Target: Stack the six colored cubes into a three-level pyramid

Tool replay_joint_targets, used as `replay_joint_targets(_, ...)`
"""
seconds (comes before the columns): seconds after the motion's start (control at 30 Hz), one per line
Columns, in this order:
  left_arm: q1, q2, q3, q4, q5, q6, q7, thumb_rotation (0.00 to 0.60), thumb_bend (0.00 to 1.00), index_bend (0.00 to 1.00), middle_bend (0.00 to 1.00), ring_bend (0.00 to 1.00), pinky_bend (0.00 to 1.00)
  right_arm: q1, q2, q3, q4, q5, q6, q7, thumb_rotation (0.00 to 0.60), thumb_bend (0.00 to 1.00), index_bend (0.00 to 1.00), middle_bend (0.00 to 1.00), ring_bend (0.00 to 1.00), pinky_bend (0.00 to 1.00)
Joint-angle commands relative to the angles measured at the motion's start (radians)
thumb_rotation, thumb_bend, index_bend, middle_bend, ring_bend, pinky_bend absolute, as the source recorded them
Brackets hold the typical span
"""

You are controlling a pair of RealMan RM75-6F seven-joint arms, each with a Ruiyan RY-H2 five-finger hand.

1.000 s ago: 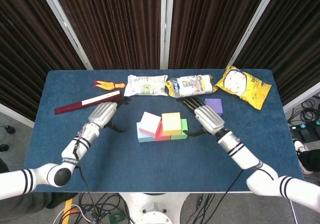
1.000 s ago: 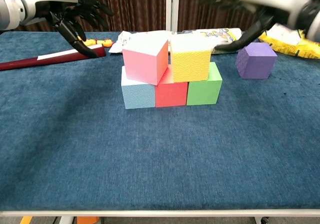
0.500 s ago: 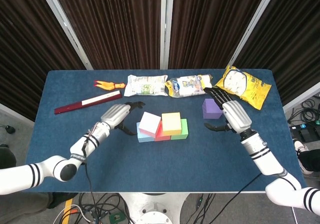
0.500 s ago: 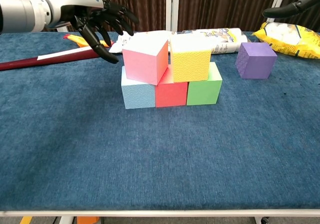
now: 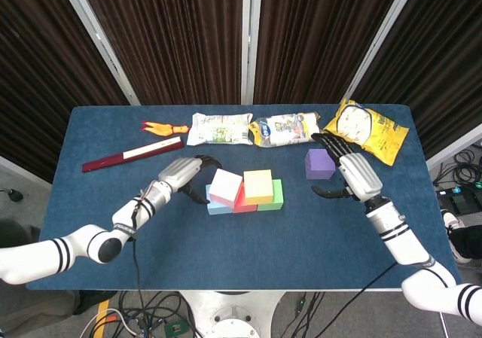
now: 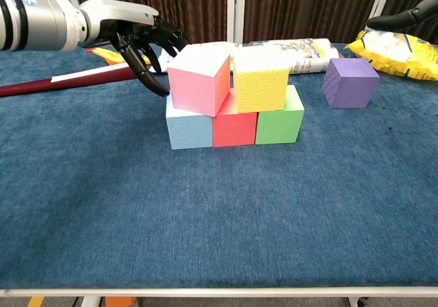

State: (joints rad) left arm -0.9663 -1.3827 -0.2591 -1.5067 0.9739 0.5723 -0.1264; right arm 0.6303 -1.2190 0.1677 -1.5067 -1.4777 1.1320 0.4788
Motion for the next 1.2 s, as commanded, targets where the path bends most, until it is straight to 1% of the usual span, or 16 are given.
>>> replay_joint_targets(0.03, -0.006, -0.010, 0.001, 0.011, -0.005, -0.007, -0.008, 0.600, 0.00, 0.28, 0.15, 0.09, 0.28, 0.000, -0.003, 0.000, 0.005, 0.000, -0.003, 0.003, 0.600, 0.12, 0.00, 0.07, 0.00, 0.00)
replay_joint_targets(0.13, -0.010, -0.019, -0.001, 0.022, -0.014, -0.016, -0.022, 0.600, 0.00, 0.31, 0.15, 0.09, 0.28, 0.000, -0.005, 0.002, 0.012, 0.003, -0.007, 0.008, 0.600, 0.12, 0.00, 0.07, 0.00, 0.00)
replay_joint_targets(0.3, -0.007, -0.028, -0.009, 0.029, -0.029, -0.019, -0.056, 0.600, 0.00, 0.38, 0.16, 0.09, 0.28, -0.001, -0.008, 0.002, 0.021, 0.002, -0.010, 0.019, 0.600, 0.12, 0.00, 0.07, 0.00, 0.00)
replay_joint_targets(0.4, -0.007, -0.029, -0.005, 0.027, -0.044, -0.016, -0.054, 0.600, 0.00, 0.42, 0.17, 0.09, 0.23, -0.001, -0.008, 0.003, 0.025, -0.001, -0.011, 0.026, 0.600, 0.12, 0.00, 0.07, 0.00, 0.00)
replay_joint_targets(0.53, -0.011, -0.027, 0.000, 0.019, -0.075, -0.001, -0.039, 0.600, 0.00, 0.42, 0.17, 0.09, 0.21, -0.003, -0.007, 0.003, 0.026, -0.005, -0.007, 0.031, 0.600, 0.12, 0.00, 0.07, 0.00, 0.00)
replay_joint_targets(0.9, -0.006, -0.004, 0.010, -0.033, -0.158, 0.043, -0.010, 0.600, 0.00, 0.44, 0.17, 0.09, 0.21, -0.012, 0.003, 0.001, 0.018, -0.017, 0.006, 0.038, 0.600, 0.12, 0.00, 0.07, 0.00, 0.00)
replay_joint_targets(1.2, -0.016, 0.007, 0.029, -0.099, -0.305, 0.124, 0.060, 0.600, 0.00, 0.43, 0.18, 0.09, 0.21, -0.013, 0.002, 0.001, 0.019, -0.023, 0.009, 0.045, 0.600, 0.12, 0.00, 0.07, 0.00, 0.00)
